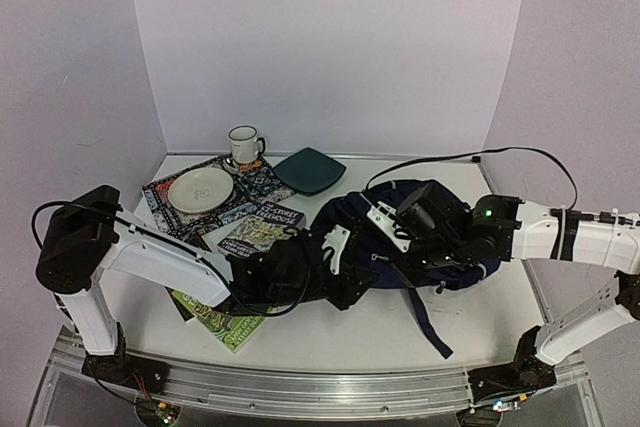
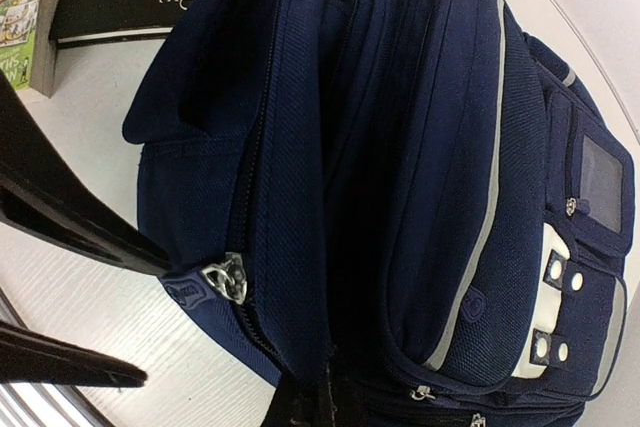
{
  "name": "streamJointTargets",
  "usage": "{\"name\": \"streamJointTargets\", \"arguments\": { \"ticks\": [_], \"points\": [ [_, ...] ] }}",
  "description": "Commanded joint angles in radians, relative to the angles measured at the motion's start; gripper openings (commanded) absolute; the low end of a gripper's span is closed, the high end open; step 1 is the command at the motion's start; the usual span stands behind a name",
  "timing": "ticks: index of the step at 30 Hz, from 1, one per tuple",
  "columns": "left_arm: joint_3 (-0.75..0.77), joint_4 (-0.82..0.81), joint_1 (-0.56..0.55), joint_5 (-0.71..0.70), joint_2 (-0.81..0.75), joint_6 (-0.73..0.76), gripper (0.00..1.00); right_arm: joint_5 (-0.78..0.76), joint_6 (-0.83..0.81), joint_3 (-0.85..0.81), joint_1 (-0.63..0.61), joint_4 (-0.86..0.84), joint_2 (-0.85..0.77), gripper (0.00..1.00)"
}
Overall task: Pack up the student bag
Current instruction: Hold the largest pocket of the student bag, then grab the largest pocket of the student bag, then unzip the largest pocket of the student bag.
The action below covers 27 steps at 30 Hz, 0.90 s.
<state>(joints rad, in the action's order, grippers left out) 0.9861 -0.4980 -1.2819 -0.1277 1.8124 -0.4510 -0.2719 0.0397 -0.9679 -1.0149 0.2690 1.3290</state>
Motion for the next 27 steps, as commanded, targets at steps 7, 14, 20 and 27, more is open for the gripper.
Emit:
{"name": "streamJointTargets", "arguments": {
  "ticks": [7,14,20,27],
  "points": [
    [0.072,-0.02,-0.001,-0.138,0.049,-0.002,0.33,0.022,0.022,0.006,-0.001,-0.057,-0.069,0.0],
    [0.071,-0.02,0.001,-0.142,0.049,-0.017,0.21,0.03,0.02,0.018,-0.002,-0.059,-0.096,0.0],
    [0.121,-0.021,0.001,-0.027,0.092,-0.018,0.13,0.039,0.012,0.021,-0.001,-0.059,-0.095,0.0],
    [0.147,-0.022,0.001,0.047,0.116,-0.012,0.16,0.052,0.002,0.026,-0.001,-0.065,-0.098,0.0]
  ]
}}
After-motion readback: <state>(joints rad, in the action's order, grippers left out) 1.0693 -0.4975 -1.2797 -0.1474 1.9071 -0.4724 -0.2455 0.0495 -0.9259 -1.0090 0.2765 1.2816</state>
